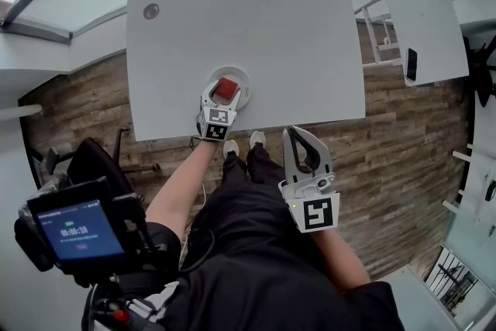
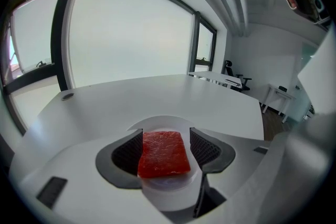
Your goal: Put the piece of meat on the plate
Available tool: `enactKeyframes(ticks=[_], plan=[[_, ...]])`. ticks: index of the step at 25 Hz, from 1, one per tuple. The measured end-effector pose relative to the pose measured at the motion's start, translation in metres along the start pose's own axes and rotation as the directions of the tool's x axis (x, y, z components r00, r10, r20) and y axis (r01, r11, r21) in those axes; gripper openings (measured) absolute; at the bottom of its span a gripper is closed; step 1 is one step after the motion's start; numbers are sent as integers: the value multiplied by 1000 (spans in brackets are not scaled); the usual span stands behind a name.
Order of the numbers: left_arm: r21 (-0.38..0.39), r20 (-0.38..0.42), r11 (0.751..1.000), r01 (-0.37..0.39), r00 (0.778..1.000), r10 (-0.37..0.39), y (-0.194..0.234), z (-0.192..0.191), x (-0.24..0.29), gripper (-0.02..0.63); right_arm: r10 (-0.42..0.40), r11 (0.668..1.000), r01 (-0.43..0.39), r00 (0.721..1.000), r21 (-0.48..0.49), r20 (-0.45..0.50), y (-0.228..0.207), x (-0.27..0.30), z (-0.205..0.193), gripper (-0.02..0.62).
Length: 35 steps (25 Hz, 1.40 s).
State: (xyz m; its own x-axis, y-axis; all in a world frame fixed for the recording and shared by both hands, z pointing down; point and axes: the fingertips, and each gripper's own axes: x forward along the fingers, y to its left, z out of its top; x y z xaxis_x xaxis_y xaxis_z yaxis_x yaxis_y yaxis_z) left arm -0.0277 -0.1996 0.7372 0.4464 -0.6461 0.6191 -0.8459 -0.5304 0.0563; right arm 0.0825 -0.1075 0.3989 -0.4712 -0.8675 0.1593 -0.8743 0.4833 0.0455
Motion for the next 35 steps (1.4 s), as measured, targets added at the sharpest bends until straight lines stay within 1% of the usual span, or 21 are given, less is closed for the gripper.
enactKeyframes(ticks=[4, 6, 12, 14, 16, 20, 22, 25, 30, 33, 35], plan=[[-7, 15, 1000, -5, 1000, 5, 4, -1, -1, 262, -2, 1000, 2, 1000, -1, -10, -2, 1, -5, 6], [-14, 27, 1000, -15, 1000, 15, 4, 2, -9, 262, -2, 1000, 2, 1000, 5, -10, -2, -3, -6, 6], [13, 90, 999, -50, 995, 49, 10, 19, -28, 262, 23, 1000, -23, 1000, 12, 5, 4, -3, -4, 6], [0, 94, 998, -61, 994, 61, 11, 23, -36, 262, 28, 1000, -28, 1000, 13, 12, 7, -3, -1, 6], [-29, 93, 997, -75, 993, 78, 11, 26, -56, 262, 33, 999, -34, 999, 18, 21, 14, -9, 7, 6], [-69, 153, 995, -75, 985, 85, -3, 41, -102, 262, 40, 999, -41, 998, 29, 43, 35, -27, 23, 6], [-75, 165, 994, -78, 982, 89, -6, 44, -104, 262, 45, 998, -46, 998, 35, 40, 34, -23, 20, 6], [-81, 162, 993, -85, 982, 97, -3, 42, -105, 262, 46, 998, -48, 998, 44, 42, 31, -15, 16, 6], [-73, 170, 993, -91, 980, 102, 0, 45, -104, 262, 50, 995, -53, 998, 81, 39, 22, -4, 12, 6], [-93, 187, 991, -94, 976, 111, 1, 50, -109, 262, 54, 994, -58, 998, 93, 42, 21, 1, 9, 6], [-123, 208, 988, -91, 971, 115, -1, 58, -115, 262, 54, 994, -59, 997, 95, 45, 20, 4, 8, 6]])
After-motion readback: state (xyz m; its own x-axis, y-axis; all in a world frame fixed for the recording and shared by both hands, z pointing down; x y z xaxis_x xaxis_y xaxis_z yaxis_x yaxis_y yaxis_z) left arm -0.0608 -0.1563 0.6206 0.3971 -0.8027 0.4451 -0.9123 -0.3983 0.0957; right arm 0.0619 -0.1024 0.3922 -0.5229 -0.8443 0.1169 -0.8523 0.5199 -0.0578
